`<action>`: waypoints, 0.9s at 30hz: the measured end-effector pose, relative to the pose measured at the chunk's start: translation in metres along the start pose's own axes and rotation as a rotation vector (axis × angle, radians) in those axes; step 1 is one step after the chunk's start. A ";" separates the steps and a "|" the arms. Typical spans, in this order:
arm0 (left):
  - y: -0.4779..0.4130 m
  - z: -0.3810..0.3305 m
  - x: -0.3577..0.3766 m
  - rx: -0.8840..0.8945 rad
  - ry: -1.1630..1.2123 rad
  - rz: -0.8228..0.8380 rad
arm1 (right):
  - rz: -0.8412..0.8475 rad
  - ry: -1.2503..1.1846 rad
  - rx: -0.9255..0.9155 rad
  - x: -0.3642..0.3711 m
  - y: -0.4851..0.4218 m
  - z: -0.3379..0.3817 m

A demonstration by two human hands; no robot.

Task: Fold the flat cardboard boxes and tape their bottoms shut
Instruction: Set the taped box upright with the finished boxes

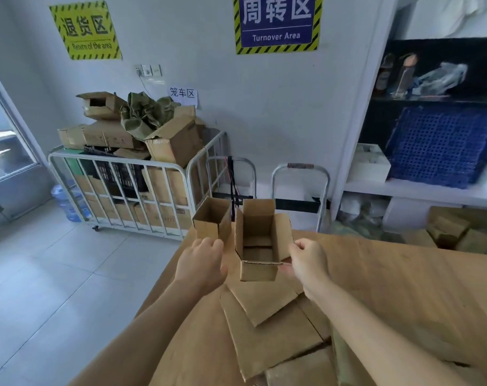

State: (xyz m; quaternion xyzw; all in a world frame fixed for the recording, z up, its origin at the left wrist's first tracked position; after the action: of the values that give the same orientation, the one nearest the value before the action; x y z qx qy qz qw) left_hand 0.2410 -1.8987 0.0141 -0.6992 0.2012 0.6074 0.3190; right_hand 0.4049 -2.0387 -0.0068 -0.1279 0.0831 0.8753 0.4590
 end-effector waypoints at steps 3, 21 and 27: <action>-0.030 0.023 0.026 0.023 0.007 0.018 | -0.040 -0.063 0.066 0.034 -0.032 -0.004; -0.095 0.085 0.126 0.088 0.095 0.053 | -0.090 -0.131 0.288 0.139 -0.154 -0.074; -0.096 0.081 0.129 0.099 0.080 0.061 | -0.025 -0.188 0.264 0.138 -0.154 -0.065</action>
State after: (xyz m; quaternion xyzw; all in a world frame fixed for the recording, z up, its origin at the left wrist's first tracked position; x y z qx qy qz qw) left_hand 0.2701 -1.7608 -0.0970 -0.6998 0.2650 0.5776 0.3263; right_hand 0.4660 -1.8612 -0.1141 0.0150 0.1526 0.8591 0.4883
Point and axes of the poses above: each hand's wrist, its own y-axis away from the middle knuckle, its own x-axis out of the palm, z = x × y, the point moved 5 cm from there along -y, towards the middle knuckle, and after that the axes turned 7 degrees about -x, right-handed, at the moved point
